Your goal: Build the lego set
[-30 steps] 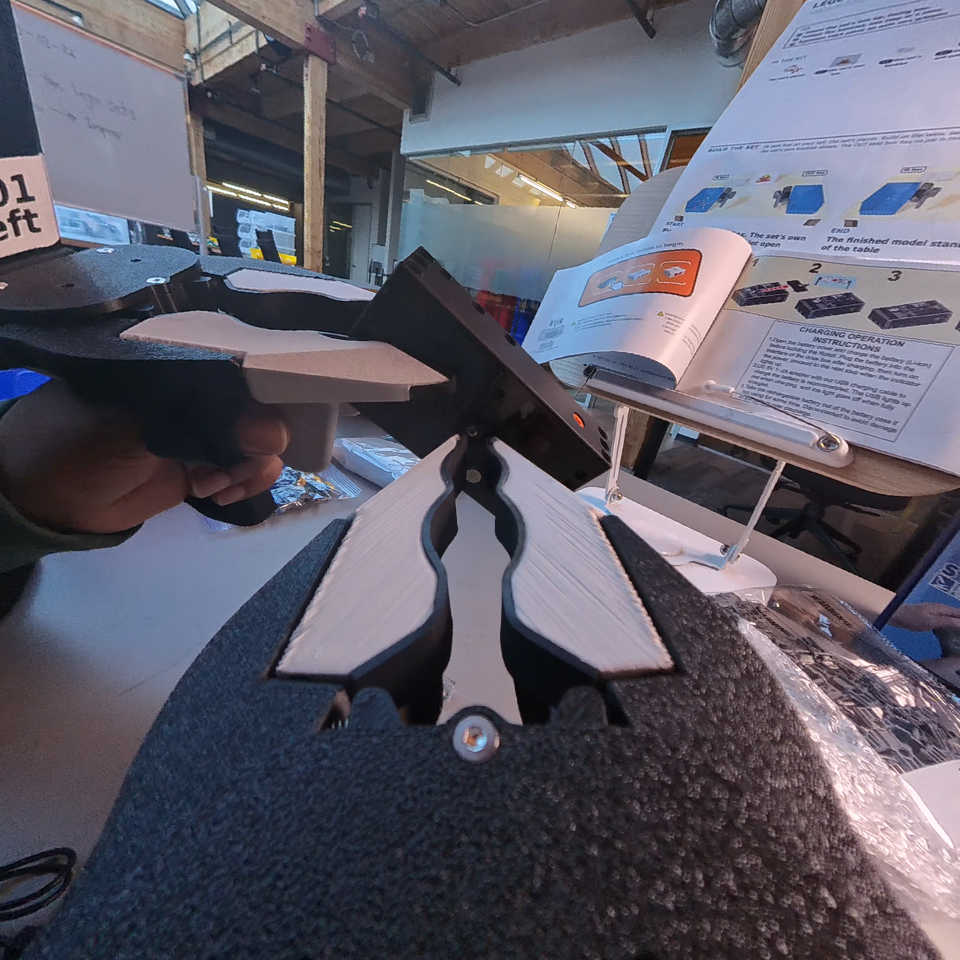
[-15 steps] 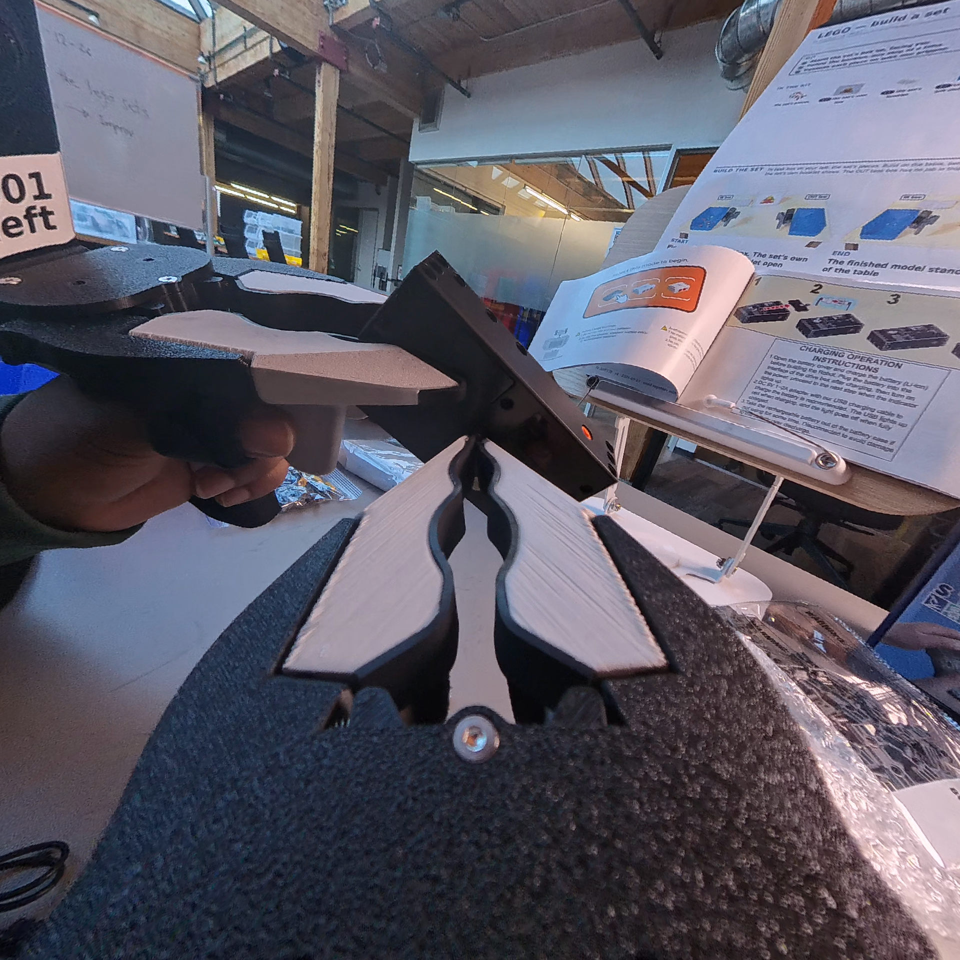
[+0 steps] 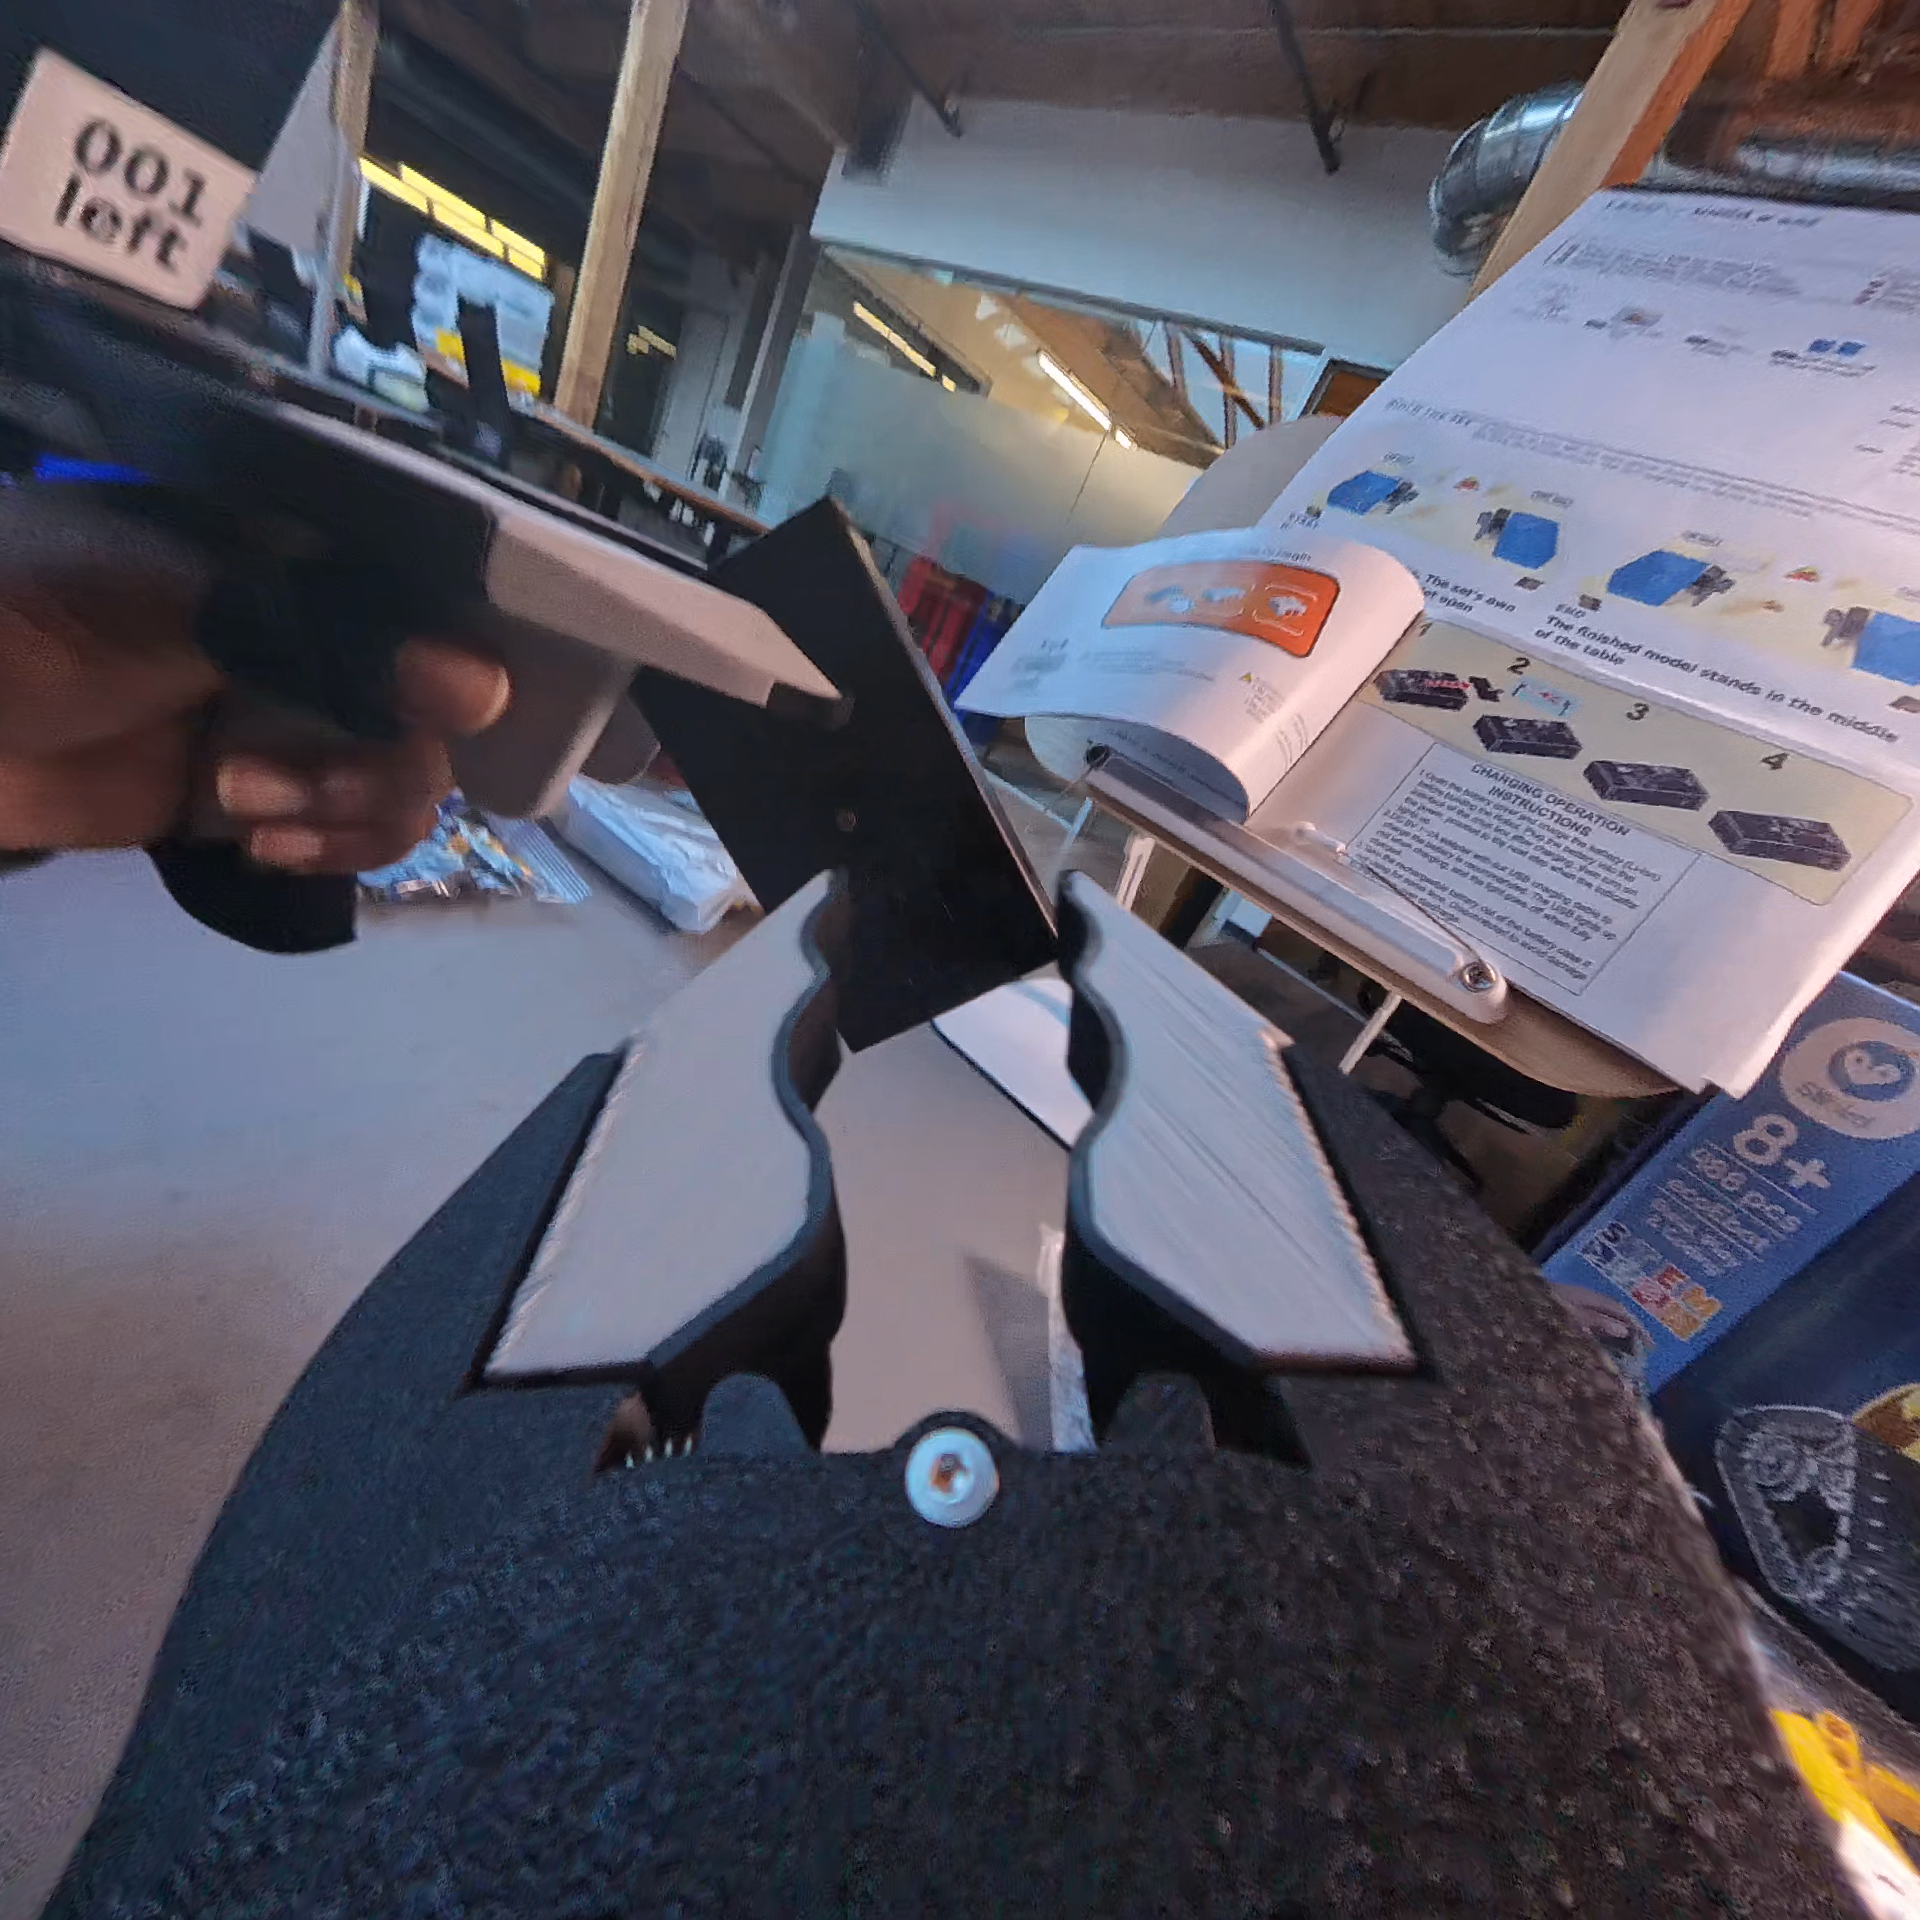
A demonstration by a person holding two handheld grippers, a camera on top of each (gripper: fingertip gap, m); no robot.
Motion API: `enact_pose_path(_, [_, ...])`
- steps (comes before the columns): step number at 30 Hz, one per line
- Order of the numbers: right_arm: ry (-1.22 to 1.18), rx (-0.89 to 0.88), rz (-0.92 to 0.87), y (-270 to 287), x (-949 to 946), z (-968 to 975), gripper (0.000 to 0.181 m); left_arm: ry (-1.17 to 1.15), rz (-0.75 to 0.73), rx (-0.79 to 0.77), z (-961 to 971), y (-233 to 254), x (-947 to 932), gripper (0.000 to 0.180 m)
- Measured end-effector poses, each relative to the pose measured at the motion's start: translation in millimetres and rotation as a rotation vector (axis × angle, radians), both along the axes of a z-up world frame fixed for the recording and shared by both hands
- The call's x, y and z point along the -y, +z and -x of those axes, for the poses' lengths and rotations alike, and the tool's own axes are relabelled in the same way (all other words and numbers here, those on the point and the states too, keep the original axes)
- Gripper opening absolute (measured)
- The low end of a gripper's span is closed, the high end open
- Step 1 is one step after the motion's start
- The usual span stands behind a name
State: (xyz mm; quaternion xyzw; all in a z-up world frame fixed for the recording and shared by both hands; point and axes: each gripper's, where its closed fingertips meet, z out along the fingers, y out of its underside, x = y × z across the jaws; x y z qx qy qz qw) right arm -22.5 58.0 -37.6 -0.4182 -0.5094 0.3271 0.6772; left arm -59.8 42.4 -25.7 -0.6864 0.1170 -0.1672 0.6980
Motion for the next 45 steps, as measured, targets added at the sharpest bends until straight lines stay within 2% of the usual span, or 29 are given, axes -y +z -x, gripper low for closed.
enact_pose_path(2, [-0.025, 0.111, -0.06, -19.4, -7.4, 7.0, 0.068, -0.054, 0.096, 0.179, 5.3, -11.9, -4.6, 0.026])
enact_pose_path(5, [-0.044, 0.213, -0.148, -38.8, -12.3, 14.5, 0.086, -0.124, 0.195, 0.374, 3.5, -27.6, -7.4, 0.026])
enact_pose_path(8, [-0.035, 0.267, -0.188, -48.8, -8.5, 20.6, 0.085, -0.172, 0.252, 0.46, -3.4, -36.1, -7.3, 0.026])
enact_pose_path(11, [-0.024, 0.319, -0.213, -59.5, -5.6, 22.3, 0.066, -0.219, 0.288, 0.526, -10.6, -39.6, -5.1, 0.026])
enact_pose_path(16, [0.004, 0.319, -0.219, -58.3, -0.6, 19.9, 0.065, -0.273, 0.316, 0.557, -11.6, -40.9, -2.1, 0.027])
enact_pose_path(19, [-0.009, 0.312, -0.276, -55.5, 0.7, 17.9, 0.065, -0.313, 0.324, 0.486, -14.3, -42.5, 1.8, 0.027])
enact_pose_path(24, [0.022, 0.318, -0.265, -56.8, 4.6, 16.4, 0.065, -0.337, 0.341, 0.335, -13.8, -49.7, 5.1, 0.032])
enact_pose_path(33, [0.27, 0.494, 0.083, -90.9, 16.9, 7.1, 0.065, -0.493, 0.548, 0.184, -22.6, -87.2, 23.8, 0.05])
enact_pose_path(35, [0.32, 0.539, 0.104, -98.2, 20.7, 2.5, 0.065, -0.531, 0.599, 0.105, -26.4, -99.9, 31.7, 0.053])
enact_pose_path(39, [0.412, 0.645, 0.144, -114.2, 26.7, -11.1, 0.065, -0.574, 0.661, -0.165, -23.2, -128.0, 50.9, 0.053])
enact_pose_path(45, [0.546, 0.794, 0.21, -134.8, 38.4, -32.4, 0.065, -0.646, 0.526, -0.472, -27.5, -133.5, 66.0, 0.05])
